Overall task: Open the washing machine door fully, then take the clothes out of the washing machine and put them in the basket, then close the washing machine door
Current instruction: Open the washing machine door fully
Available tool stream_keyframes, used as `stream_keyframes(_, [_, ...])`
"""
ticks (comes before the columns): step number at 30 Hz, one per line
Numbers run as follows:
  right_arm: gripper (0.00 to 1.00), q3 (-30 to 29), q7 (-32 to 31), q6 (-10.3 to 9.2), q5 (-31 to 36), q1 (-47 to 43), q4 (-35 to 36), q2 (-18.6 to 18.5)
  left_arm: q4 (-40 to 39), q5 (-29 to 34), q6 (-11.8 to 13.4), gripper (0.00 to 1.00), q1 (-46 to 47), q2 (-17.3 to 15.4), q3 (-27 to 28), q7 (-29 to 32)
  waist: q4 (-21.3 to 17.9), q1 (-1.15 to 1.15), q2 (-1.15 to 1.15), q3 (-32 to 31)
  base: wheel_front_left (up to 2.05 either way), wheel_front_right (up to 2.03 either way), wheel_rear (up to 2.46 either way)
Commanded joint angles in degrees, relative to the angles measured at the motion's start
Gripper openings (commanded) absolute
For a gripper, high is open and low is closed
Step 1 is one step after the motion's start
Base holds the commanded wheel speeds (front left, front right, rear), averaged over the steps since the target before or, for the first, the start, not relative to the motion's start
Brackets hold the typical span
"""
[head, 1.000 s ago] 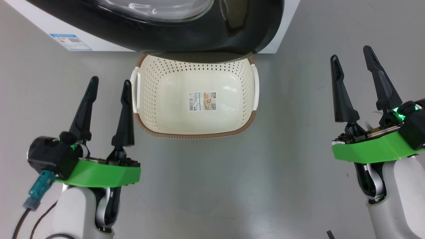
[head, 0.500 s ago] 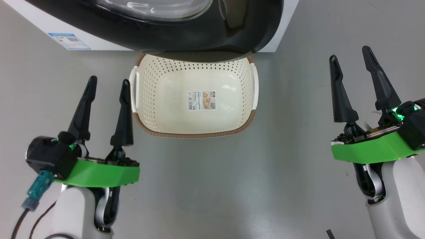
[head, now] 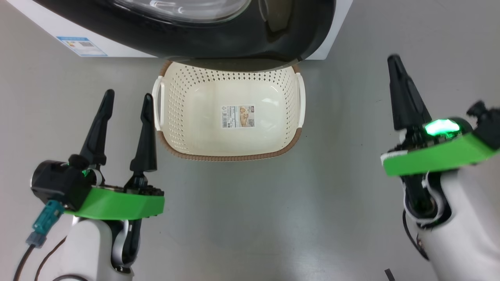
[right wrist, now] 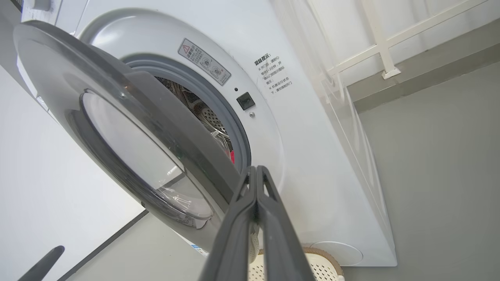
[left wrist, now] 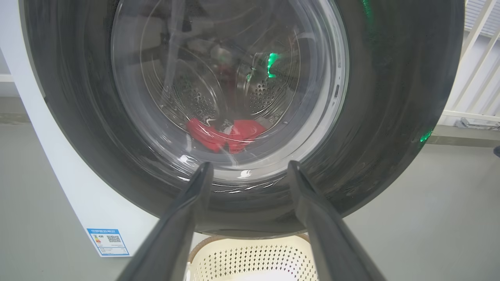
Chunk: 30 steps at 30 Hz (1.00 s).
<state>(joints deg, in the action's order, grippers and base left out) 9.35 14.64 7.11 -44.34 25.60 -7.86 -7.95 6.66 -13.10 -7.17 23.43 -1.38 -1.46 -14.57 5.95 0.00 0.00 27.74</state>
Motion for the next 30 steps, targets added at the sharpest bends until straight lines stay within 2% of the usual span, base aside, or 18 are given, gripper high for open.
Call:
stream_keyframes(1, [0.0, 2.4, 0.4, 0.37, -3.7, 1.8, 0.7, -0.8, -1.1, 0.5, -0.3, 1.0, -0.3, -1.5, 1.8, -0.4, 0.1, 0.0, 0.0, 0.1, 0.0, 0.0, 0.0])
stream_keyframes(5, [0.0, 5.2, -1.3, 0.37, -17.4, 7.6, -0.9, -3.8, -1.0, 0.3, -0.3, 1.0, 0.0, -1.5, 1.4, -0.4, 0.6, 0.0, 0.0, 0.4, 0.0, 0.0, 0.0])
stream_keyframes(10, [0.0, 5.8, -7.1, 0.37, -32.7, 15.0, -0.3, -5.5, -1.0, 0.1, -0.3, 1.0, 0.2, -1.5, 1.1, -0.4, 1.5, 0.0, 0.0, 1.0, 0.0, 0.0, 0.0])
stream_keyframes(14, [0.0, 5.3, -14.7, 0.37, -42.8, 20.1, -1.9, -5.8, -1.1, -0.1, -0.3, 1.0, 0.4, -1.5, 0.8, -0.4, 2.2, 0.0, 0.0, 1.5, 0.0, 0.0, 0.0])
stream_keyframes(21, [0.0, 2.3, -31.9, 0.37, -59.8, 28.5, -10.5, -5.4, -1.0, -0.8, 0.2, 1.0, 0.7, -1.5, -0.3, -0.4, 3.7, 0.0, 0.0, 1.9, 0.0, 0.0, 0.0])
stream_keyframes(22, [0.0, 2.3, -31.9, 0.37, -59.8, 28.5, -10.5, -5.4, -1.0, -0.8, 0.2, 1.0, 0.7, -1.5, -0.3, -0.4, 3.7, 0.0, 0.0, 1.9, 0.0, 0.0, 0.0])
stream_keyframes(26, [0.0, 2.1, -40.3, 0.37, -64.3, 32.5, -14.9, -6.6, -1.0, -1.0, 0.5, 1.0, 0.7, -1.5, -0.8, -0.4, 4.5, 0.0, 0.0, 2.1, 0.0, 0.0, 0.0])
stream_keyframes(30, [0.0, 4.1, -46.9, 0.37, -65.0, 35.6, -17.8, -8.1, -0.8, -0.5, 0.9, 1.0, 0.7, -1.5, -1.1, -0.4, 5.0, 0.0, 0.0, 2.5, 0.0, 0.0, 0.0])
